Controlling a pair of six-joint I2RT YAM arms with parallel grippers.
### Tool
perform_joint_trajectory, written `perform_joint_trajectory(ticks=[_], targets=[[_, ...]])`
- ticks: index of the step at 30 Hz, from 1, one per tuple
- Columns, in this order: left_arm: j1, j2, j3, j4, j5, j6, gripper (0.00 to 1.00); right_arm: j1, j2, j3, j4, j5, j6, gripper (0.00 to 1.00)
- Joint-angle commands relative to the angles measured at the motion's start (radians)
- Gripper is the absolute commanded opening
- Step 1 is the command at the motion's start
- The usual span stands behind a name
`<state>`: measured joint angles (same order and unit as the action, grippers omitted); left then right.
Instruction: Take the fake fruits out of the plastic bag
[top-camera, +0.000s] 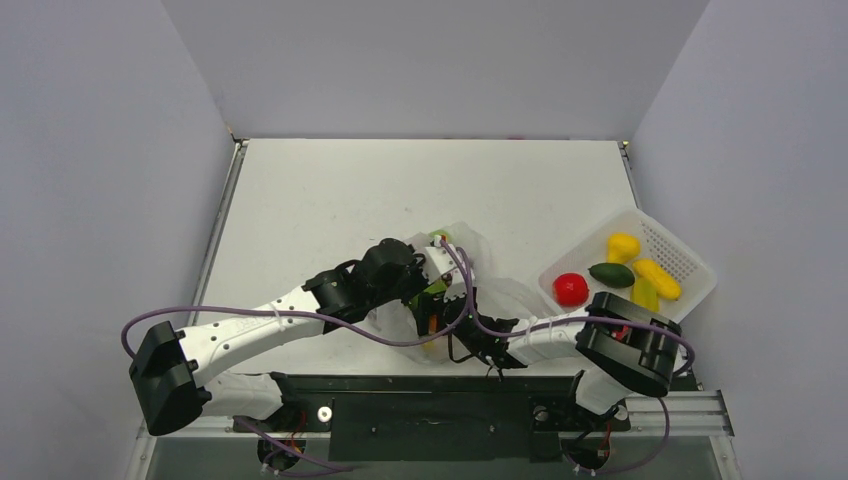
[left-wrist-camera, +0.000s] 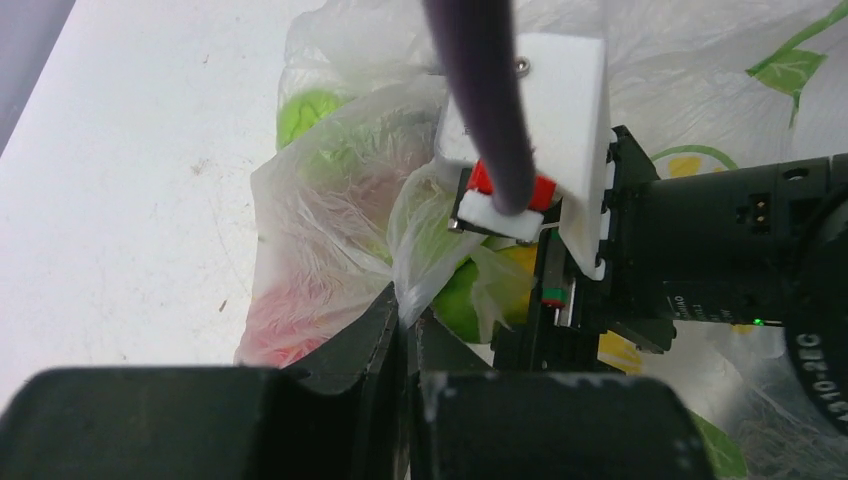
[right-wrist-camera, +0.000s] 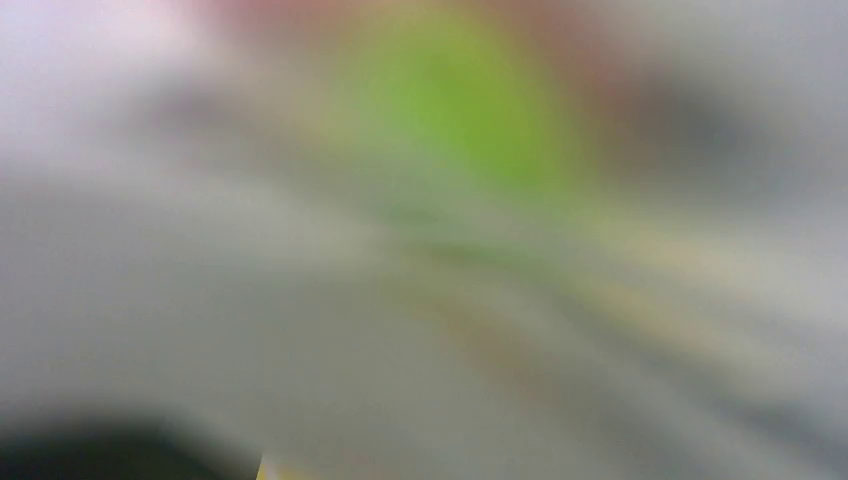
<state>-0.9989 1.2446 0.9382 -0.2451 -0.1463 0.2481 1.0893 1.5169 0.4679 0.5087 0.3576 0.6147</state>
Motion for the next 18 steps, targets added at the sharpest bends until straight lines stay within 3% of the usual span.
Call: perform_joint_trajectory(ticks=[1,7,18], targets=[[-0.01,-0.003,0.021,0.046,0.01,0.012,0.01,0.02,0.081,0.043,-0.006,0.056,-0.029,0.81],[-0.012,-0.004,0.022,0.044,0.003,0.014,0.01,0.02,0.069,0.061,-0.049,0.088,-0.022,0.62],[-0.014,0.001,0.023,0.041,-0.007,0.015,0.01,0.016,-0.234,0.012,-0.124,0.105,-0.027,0.2]])
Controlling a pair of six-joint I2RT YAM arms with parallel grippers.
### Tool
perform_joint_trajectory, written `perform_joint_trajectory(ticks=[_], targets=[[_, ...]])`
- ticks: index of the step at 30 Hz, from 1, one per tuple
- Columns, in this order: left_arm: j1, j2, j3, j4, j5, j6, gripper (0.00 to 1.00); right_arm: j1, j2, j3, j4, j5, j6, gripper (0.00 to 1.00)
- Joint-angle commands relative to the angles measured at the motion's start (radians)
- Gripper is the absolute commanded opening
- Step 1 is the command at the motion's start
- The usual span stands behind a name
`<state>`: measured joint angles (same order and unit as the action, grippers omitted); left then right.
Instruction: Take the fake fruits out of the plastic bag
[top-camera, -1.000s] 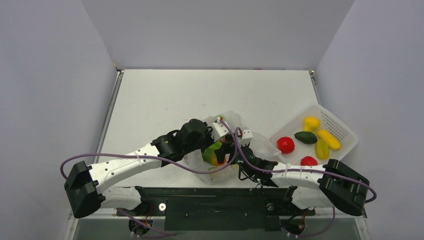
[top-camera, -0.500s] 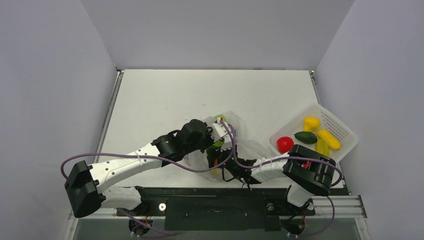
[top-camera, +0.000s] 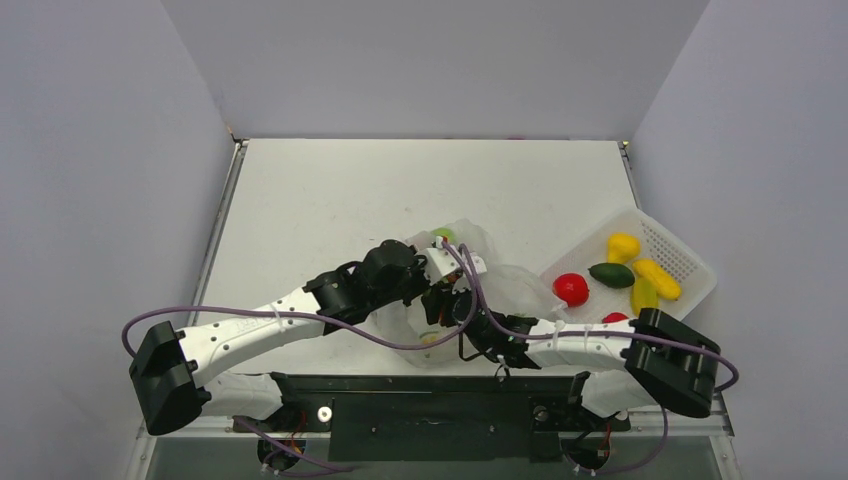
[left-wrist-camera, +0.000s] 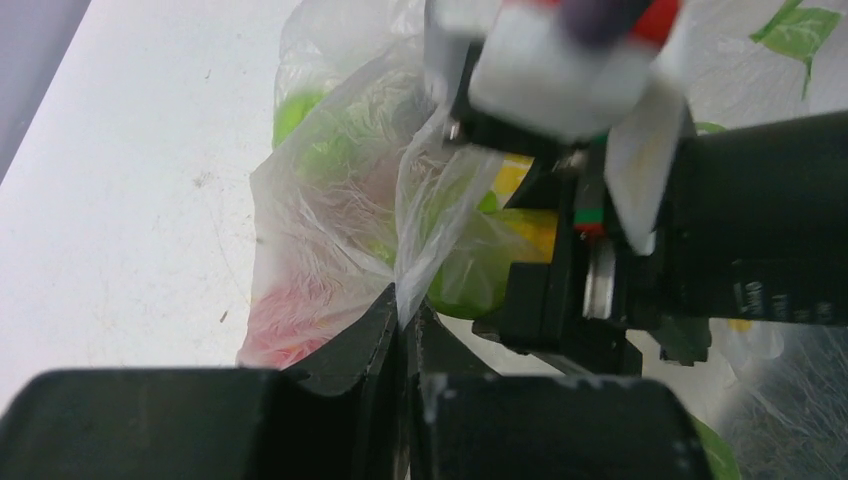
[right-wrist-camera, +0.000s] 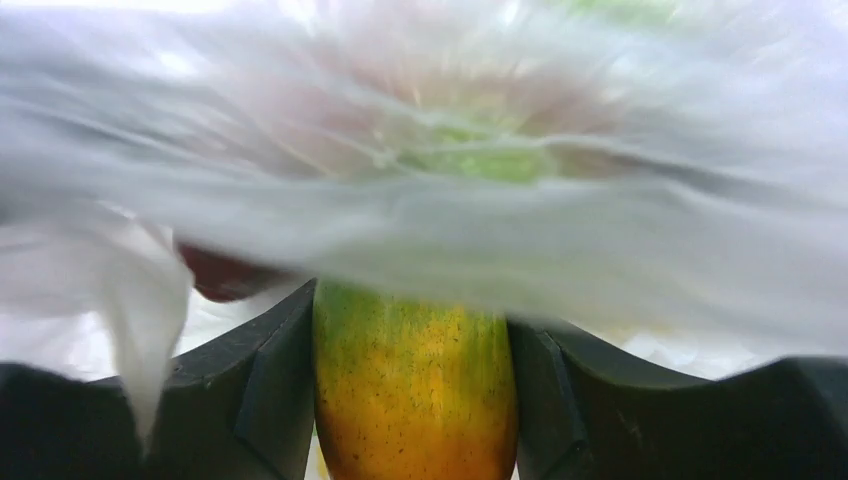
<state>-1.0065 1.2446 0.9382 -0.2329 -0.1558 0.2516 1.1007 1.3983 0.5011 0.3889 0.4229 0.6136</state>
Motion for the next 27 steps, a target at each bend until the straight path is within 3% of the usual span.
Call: perform_joint_trajectory(ticks=[1,7,12,22,27], targets=[[-0.008,0.002,0.023,0.029,0.001,0.012,0.01,0.002,-0.159,-0.032,-0.013,0.036,-0.022,0.18],[-0.008,0.002,0.022,0.029,-0.021,0.016,0.01,-0.026,-0.323,-0.122,0.0,0.001,0.009,0.02],[-0.008,-0.002,0.02,0.029,-0.041,0.017,0.01,-0.054,-0.421,-0.177,-0.021,-0.026,0.035,0.0],[-0.008,-0.007,0.016,0.032,-0.062,0.024,0.01,-0.063,-0.876,-0.109,-0.393,0.106,-0.036,0.0],[-0.01,-0.006,0.019,0.027,-0.06,0.023,0.01,-0.064,-1.028,-0.052,-0.566,0.311,-0.054,0.0]])
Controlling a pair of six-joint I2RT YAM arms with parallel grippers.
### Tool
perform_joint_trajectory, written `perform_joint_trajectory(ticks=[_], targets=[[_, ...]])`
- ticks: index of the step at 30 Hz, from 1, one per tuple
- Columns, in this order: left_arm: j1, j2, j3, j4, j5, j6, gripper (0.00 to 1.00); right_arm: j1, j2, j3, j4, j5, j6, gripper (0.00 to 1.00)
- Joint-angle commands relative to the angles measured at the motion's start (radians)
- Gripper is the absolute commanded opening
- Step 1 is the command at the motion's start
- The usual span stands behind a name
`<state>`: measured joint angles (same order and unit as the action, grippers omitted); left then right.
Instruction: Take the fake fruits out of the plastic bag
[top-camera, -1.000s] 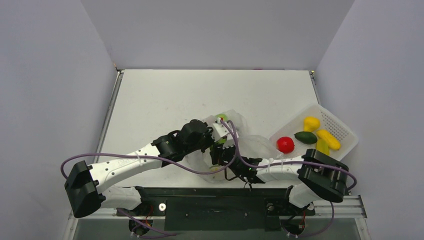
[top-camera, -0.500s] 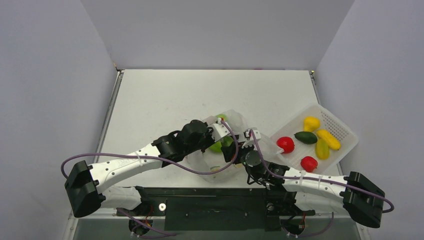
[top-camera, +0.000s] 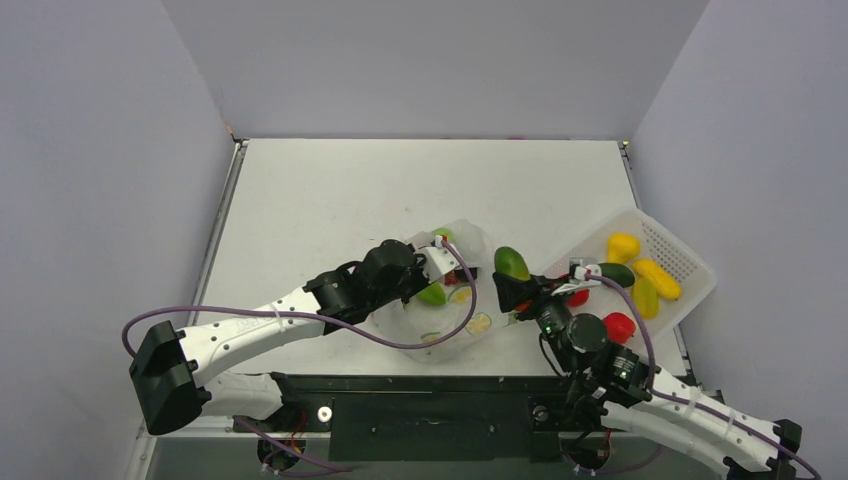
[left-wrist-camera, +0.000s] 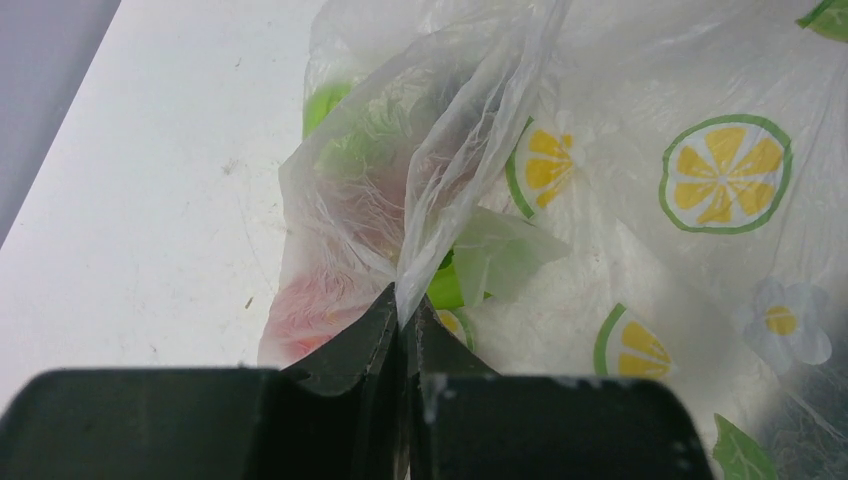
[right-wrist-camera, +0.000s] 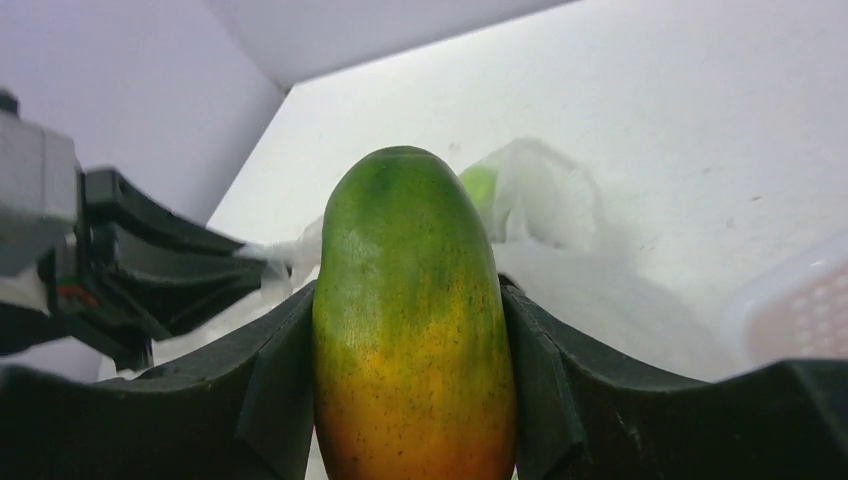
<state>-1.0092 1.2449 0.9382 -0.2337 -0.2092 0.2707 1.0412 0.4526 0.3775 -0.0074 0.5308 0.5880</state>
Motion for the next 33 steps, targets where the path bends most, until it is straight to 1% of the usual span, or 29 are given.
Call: perform_joint_trajectory(ticks=[1,2,3,4,7,10,12,14,16,17,18,19,20,21,22,23,24,25,26,27,28,29,30,31,32,33], targets=[[-0.008,-0.006,0.019,0.027,-0.007,0.004,0.01,-0.004,-0.111,0.088,-0.217,0.244,-0.024,0.0],[-0.008,-0.006,0.02,0.027,-0.008,0.004,0.01,-0.005,-0.122,0.095,-0.242,0.338,-0.016,0.0],[-0.008,-0.006,0.02,0.027,-0.008,0.004,0.01,-0.007,-0.138,0.108,-0.281,0.384,-0.014,0.0],[-0.009,-0.006,0.019,0.027,-0.009,0.004,0.01,-0.009,-0.144,0.115,-0.297,0.467,-0.012,0.0],[-0.011,-0.004,0.02,0.025,-0.011,0.007,0.01,-0.023,-0.144,0.158,-0.37,0.611,-0.005,0.0],[-0.014,-0.001,0.02,0.022,-0.015,0.008,0.01,-0.048,-0.125,0.185,-0.428,0.694,0.022,0.0],[-0.015,-0.001,0.02,0.022,-0.016,0.01,0.01,-0.085,-0.102,0.192,-0.468,0.728,0.057,0.0],[-0.017,0.001,0.022,0.02,-0.017,0.01,0.01,-0.151,-0.081,0.195,-0.521,0.729,0.114,0.0],[-0.017,0.001,0.022,0.019,-0.016,0.01,0.01,-0.251,-0.052,0.195,-0.557,0.677,0.16,0.0],[-0.018,0.001,0.021,0.02,-0.017,0.01,0.01,-0.334,-0.035,0.195,-0.565,0.614,0.179,0.0],[-0.018,0.002,0.02,0.02,-0.018,0.01,0.01,-0.382,-0.018,0.193,-0.573,0.578,0.183,0.0],[-0.02,0.002,0.022,0.019,-0.018,0.01,0.01,-0.482,-0.007,0.192,-0.574,0.494,0.185,0.0],[-0.021,0.003,0.023,0.018,-0.018,0.011,0.01,-0.532,0.018,0.193,-0.568,0.45,0.181,0.0],[-0.021,0.004,0.024,0.015,-0.018,0.01,0.01,-0.634,0.033,0.194,-0.563,0.364,0.173,0.0],[-0.022,0.004,0.025,0.015,-0.018,0.01,0.01,-0.679,0.062,0.191,-0.551,0.323,0.168,0.0],[-0.022,0.004,0.024,0.014,-0.019,0.011,0.01,-0.779,0.077,0.187,-0.542,0.228,0.159,0.0],[-0.023,0.005,0.023,0.015,-0.021,0.011,0.01,-0.882,0.113,0.176,-0.522,0.172,0.152,0.0],[-0.024,0.006,0.024,0.015,-0.022,0.012,0.01,-0.932,0.132,0.168,-0.509,0.06,0.141,0.0],[-0.024,0.005,0.024,0.015,-0.023,0.012,0.01,-1.041,0.175,0.146,-0.479,-0.006,0.136,0.0],[-0.025,0.005,0.024,0.016,-0.024,0.012,0.01,-1.099,0.2,0.133,-0.464,-0.135,0.127,0.0],[-0.025,0.004,0.023,0.015,-0.025,0.012,0.01,-1.201,0.252,0.101,-0.426,-0.197,0.122,0.0],[-0.027,0.005,0.023,0.015,-0.024,0.013,0.01,-1.251,0.278,0.073,-0.39,-0.319,0.112,0.0],[-0.027,0.005,0.023,0.015,-0.026,0.013,0.01,-1.33,0.332,0.064,-0.375,-0.373,0.109,0.0],[-0.028,0.007,0.022,0.015,-0.026,0.014,0.01,-1.362,0.358,0.054,-0.349,-0.469,0.099,0.0],[-0.029,0.008,0.024,0.016,-0.026,0.015,0.01,-1.4,0.404,0.054,-0.339,-0.53,0.095,0.01],[-0.029,0.01,0.025,0.015,-0.025,0.015,0.01,-1.411,0.438,0.057,-0.326,-0.549,0.086,0.02]])
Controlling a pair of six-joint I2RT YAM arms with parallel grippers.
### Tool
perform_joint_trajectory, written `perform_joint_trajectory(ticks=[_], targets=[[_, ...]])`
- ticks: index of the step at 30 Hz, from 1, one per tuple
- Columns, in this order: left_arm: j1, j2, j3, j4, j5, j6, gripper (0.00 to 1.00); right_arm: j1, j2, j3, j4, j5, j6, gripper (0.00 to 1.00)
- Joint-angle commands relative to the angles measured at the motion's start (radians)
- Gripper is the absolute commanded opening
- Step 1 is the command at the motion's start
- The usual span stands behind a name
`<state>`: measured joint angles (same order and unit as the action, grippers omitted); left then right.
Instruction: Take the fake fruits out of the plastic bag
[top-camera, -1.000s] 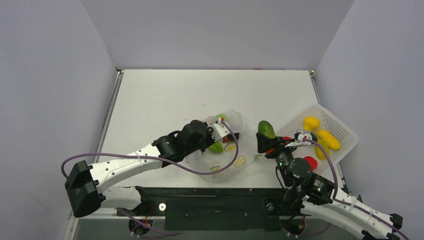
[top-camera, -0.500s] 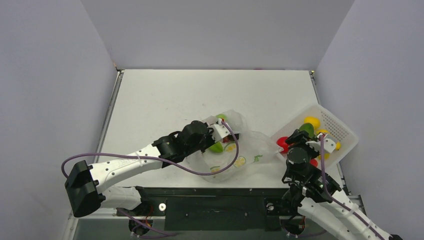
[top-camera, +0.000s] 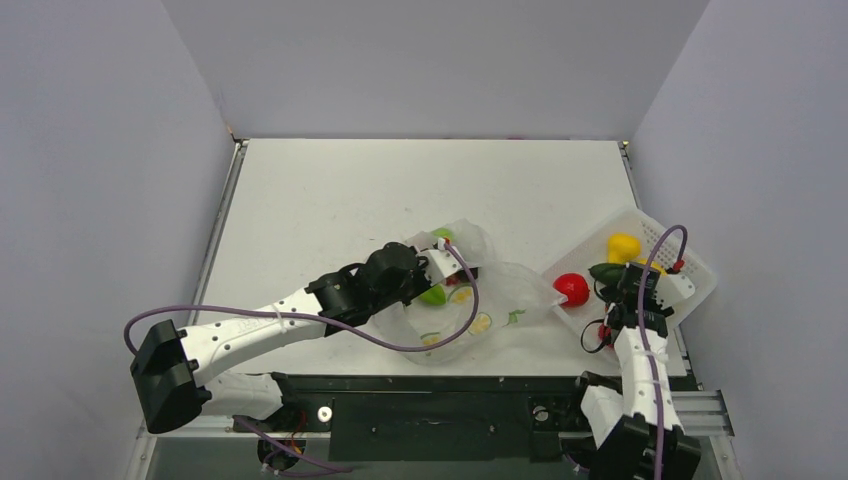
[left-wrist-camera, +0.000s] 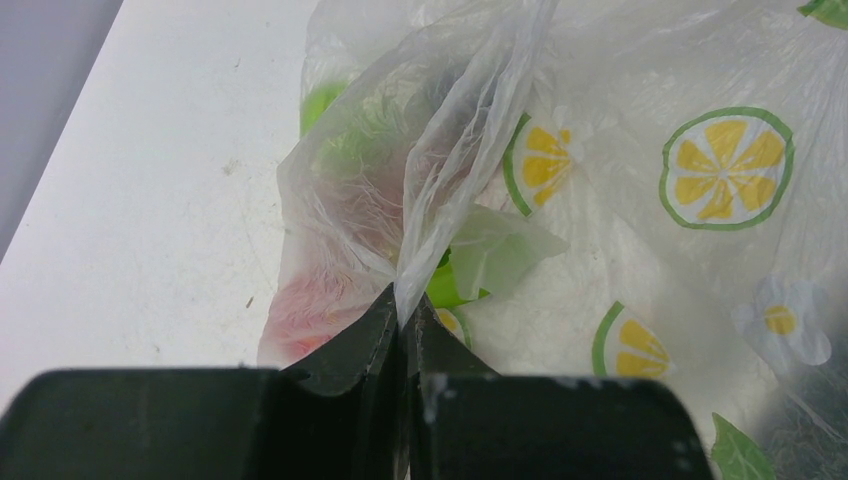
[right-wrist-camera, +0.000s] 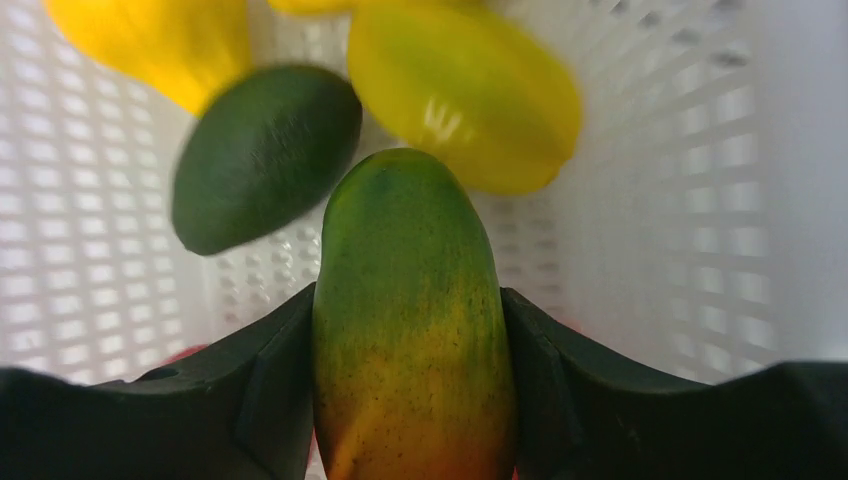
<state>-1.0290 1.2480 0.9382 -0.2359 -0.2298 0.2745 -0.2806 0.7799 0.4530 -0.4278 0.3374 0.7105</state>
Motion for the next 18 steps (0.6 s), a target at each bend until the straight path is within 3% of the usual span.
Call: perform_joint_trajectory(ticks=[1,4,6,7,9,14,18], targets=[[-0.009,0.011,0.027,0.016,-0.002,0.011,0.01,-0.098,0.124,-0.016,0.097,-0.375,-0.039,0.04],[-0.009,0.014,0.03,0.013,-0.001,0.011,0.01,-0.101,0.129,-0.021,0.115,-0.394,-0.045,0.1],[-0.009,0.014,0.03,0.012,-0.003,0.011,0.01,-0.101,0.102,-0.032,0.123,-0.392,-0.041,0.28],[-0.009,0.014,0.03,0.012,-0.003,0.011,0.01,-0.101,0.091,-0.034,0.123,-0.385,-0.039,0.41],[-0.009,0.013,0.03,0.012,-0.002,0.012,0.01,-0.101,0.056,-0.039,0.119,-0.372,-0.039,0.57],[-0.009,0.013,0.031,0.011,0.001,0.011,0.01,-0.098,-0.034,-0.026,0.081,-0.356,-0.045,0.72],[-0.01,0.008,0.033,0.01,0.001,0.011,0.01,-0.086,-0.108,0.013,0.025,-0.344,-0.072,0.77]])
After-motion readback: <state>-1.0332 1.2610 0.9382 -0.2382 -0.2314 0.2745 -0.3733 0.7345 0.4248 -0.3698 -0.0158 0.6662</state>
